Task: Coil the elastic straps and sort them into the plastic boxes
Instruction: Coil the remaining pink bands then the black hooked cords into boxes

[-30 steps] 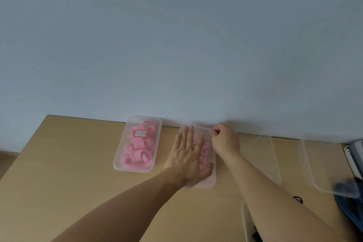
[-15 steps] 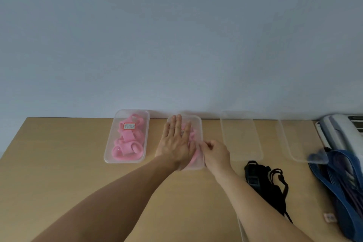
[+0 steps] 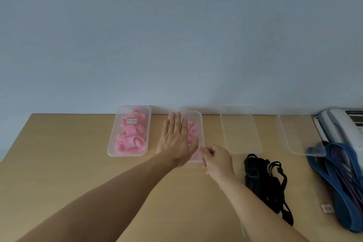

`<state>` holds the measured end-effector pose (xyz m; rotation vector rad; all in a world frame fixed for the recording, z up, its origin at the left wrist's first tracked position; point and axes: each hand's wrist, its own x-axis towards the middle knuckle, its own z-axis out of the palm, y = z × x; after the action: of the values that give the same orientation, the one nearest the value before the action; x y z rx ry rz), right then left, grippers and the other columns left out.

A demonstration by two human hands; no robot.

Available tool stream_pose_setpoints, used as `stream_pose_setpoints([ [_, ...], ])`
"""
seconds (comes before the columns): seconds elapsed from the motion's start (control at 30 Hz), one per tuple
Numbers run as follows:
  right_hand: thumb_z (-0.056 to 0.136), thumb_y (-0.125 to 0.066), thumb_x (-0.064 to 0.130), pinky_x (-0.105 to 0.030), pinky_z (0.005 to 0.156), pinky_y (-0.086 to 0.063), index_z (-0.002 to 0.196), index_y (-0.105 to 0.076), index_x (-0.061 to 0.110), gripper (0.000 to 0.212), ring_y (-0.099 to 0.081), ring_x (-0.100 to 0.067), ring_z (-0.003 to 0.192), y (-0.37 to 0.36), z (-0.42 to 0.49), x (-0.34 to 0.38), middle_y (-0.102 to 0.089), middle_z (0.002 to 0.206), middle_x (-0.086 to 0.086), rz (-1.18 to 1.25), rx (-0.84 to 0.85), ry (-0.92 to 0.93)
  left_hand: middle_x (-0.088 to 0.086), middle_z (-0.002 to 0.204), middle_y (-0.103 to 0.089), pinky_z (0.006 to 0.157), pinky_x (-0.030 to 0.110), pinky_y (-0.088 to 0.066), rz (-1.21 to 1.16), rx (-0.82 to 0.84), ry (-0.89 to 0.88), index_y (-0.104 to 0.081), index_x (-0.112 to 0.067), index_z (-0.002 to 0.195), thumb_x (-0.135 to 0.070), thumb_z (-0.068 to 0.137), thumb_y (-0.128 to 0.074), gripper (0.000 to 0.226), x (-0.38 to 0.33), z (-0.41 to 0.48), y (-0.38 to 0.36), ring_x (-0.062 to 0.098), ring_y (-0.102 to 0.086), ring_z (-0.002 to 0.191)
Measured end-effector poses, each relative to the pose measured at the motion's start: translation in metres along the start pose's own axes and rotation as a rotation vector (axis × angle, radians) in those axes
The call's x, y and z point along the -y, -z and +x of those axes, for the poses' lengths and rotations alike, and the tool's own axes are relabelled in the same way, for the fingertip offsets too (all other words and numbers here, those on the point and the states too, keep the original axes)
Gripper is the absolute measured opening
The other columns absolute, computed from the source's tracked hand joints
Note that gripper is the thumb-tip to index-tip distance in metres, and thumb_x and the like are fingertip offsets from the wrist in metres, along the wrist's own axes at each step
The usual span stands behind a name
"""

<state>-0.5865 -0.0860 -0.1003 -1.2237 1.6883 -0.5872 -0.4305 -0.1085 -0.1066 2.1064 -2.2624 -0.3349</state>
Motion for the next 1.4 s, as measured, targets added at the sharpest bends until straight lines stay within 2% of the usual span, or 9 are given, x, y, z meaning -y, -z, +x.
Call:
stream_pose_setpoints([
  [0.1, 0.094, -0.061, 0.032, -0.043, 0.058, -0.052, 0.071, -0.062, 0.011, 0.031, -0.057, -0.025, 0.054, -0.003, -0.001, 0.001, -0.064, 0.061, -0.007, -0.039, -0.029, 0.024, 0.011, 0.156, 0.031, 0.114, 0.038, 0.026, -0.001, 0.018, 0.01, 0.024, -0.01, 0.147, -0.07, 0.084, 0.006, 0.089, 0.0, -0.014, -0.009, 0.025, 0.039, 0.141],
  [0.27, 0.094, -0.061, 0.033, -0.043, 0.058, -0.052, 0.073, -0.062, 0.008, 0.033, -0.057, -0.023, 0.054, -0.002, 0.001, 0.002, -0.065, 0.06, -0.007, -0.063, -0.036, 0.038, 0.01, 0.157, 0.03, 0.114, 0.038, 0.025, -0.015, 0.0, 0.02, 0.021, -0.014, 0.15, -0.07, 0.085, 0.002, 0.087, 0.001, -0.013, -0.011, 0.024, 0.036, 0.143],
  [0.43, 0.097, -0.055, 0.032, -0.011, 0.056, -0.039, 0.09, -0.057, 0.026, 0.009, -0.06, -0.015, 0.072, 0.0, 0.005, 0.009, -0.066, 0.076, 0.003, -0.225, -0.016, 0.145, 0.007, 0.16, 0.026, 0.117, 0.035, 0.019, -0.148, 0.012, 0.016, 0.014, -0.011, 0.154, -0.057, 0.099, -0.015, 0.078, 0.004, -0.012, 0.001, 0.019, 0.033, 0.144],
  [0.6, 0.094, -0.056, 0.019, -0.015, 0.051, -0.038, 0.088, -0.064, 0.017, 0.01, -0.062, -0.02, 0.069, -0.001, 0.015, 0.021, -0.066, 0.07, 0.001, -0.237, -0.02, 0.176, 0.008, 0.164, 0.017, 0.121, 0.033, 0.01, -0.134, 0.005, 0.061, 0.011, -0.007, 0.155, -0.035, 0.106, -0.017, 0.063, 0.016, -0.017, 0.008, 0.019, 0.022, 0.149],
  [0.87, 0.093, -0.055, 0.019, -0.016, 0.05, -0.037, 0.079, -0.06, 0.022, 0.015, -0.061, -0.02, 0.067, 0.001, 0.022, 0.024, -0.064, 0.066, 0.004, -0.245, 0.017, 0.204, 0.007, 0.165, 0.013, 0.123, 0.036, 0.005, -0.055, 0.051, 0.086, 0.006, -0.006, 0.156, -0.034, 0.106, -0.014, 0.06, 0.017, -0.011, 0.009, 0.02, 0.019, 0.151],
  [1.03, 0.096, -0.051, 0.024, -0.036, 0.069, -0.046, 0.087, -0.06, 0.009, 0.02, -0.06, -0.026, 0.081, 0.021, 0.011, 0.039, -0.064, 0.082, -0.005, -0.337, 0.011, 0.254, 0.007, 0.166, -0.005, 0.122, 0.044, -0.006, 0.007, 0.054, 0.075, -0.012, -0.01, 0.157, -0.028, 0.104, -0.025, 0.058, 0.013, -0.006, 0.042, 0.023, 0.002, 0.153],
  [1.17, 0.094, -0.053, 0.022, -0.039, 0.079, -0.049, 0.101, -0.062, 0.006, 0.02, -0.057, -0.028, 0.095, 0.049, -0.011, 0.051, -0.061, 0.101, -0.007, -0.48, -0.098, 0.358, 0.005, 0.159, -0.03, 0.117, 0.037, -0.019, -0.129, -0.054, -0.034, -0.037, -0.015, 0.149, -0.017, 0.098, -0.037, 0.051, -0.009, -0.015, 0.072, 0.023, -0.023, 0.147],
  [1.3, 0.095, -0.053, 0.025, -0.038, 0.097, -0.045, 0.124, -0.062, 0.013, 0.032, -0.051, -0.024, 0.118, 0.081, -0.048, 0.042, -0.058, 0.125, -0.004, -0.541, -0.187, 0.363, 0.002, 0.148, -0.048, 0.115, 0.039, -0.03, -0.308, 0.075, -0.143, -0.051, -0.018, 0.14, -0.016, 0.098, -0.039, 0.043, -0.042, -0.033, 0.081, 0.021, -0.045, 0.135],
  [1.4, 0.096, -0.055, 0.029, -0.032, 0.095, -0.046, 0.121, -0.065, 0.019, 0.028, -0.055, -0.018, 0.113, 0.109, -0.079, 0.021, -0.062, 0.121, 0.001, -0.52, -0.295, 0.321, 0.004, 0.147, -0.05, 0.109, 0.034, -0.039, -0.329, 0.187, -0.268, -0.053, -0.016, 0.139, -0.016, 0.096, -0.041, 0.045, -0.065, -0.05, 0.075, 0.022, -0.047, 0.134],
])
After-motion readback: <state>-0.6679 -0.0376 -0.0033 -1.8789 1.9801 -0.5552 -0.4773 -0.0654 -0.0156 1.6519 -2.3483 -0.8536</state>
